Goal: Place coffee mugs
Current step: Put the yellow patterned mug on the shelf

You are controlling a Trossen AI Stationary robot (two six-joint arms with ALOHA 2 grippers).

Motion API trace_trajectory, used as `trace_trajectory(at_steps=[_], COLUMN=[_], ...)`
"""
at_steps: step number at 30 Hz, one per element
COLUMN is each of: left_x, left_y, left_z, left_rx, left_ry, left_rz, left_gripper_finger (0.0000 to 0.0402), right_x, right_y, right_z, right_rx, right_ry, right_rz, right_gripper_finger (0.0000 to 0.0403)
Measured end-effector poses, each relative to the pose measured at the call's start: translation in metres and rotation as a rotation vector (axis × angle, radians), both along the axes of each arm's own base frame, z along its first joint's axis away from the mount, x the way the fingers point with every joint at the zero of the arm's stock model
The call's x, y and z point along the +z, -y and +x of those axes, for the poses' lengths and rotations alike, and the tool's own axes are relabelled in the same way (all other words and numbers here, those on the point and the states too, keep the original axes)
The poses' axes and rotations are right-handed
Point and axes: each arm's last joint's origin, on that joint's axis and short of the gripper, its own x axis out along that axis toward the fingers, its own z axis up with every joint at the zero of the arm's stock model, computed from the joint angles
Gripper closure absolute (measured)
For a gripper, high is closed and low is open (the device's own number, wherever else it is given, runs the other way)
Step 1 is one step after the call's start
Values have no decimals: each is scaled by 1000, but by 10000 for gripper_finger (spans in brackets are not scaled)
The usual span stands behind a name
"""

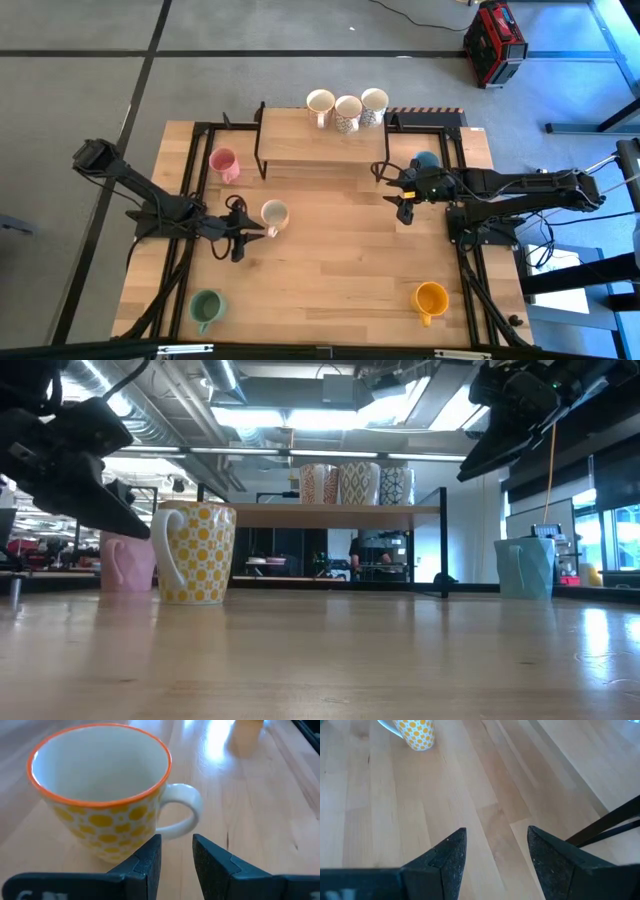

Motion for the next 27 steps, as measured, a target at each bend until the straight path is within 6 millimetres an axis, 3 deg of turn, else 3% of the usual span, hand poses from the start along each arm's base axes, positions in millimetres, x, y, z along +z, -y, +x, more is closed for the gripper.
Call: trace_trajectory(at_steps=[12, 27], left_x=[-8, -18], left_y=[0, 7], left_z=[0, 15], left_rx=[-41, -39], left_ry=[55, 94], left_rz=[36, 51], left_gripper_finger=[296, 296], right_x=[0, 0], right_y=[0, 0], right_z=[0, 0], right_rx=[0, -1], right_ry=[-5, -4], right_rz=[0, 1], right_gripper_finger=[204, 204])
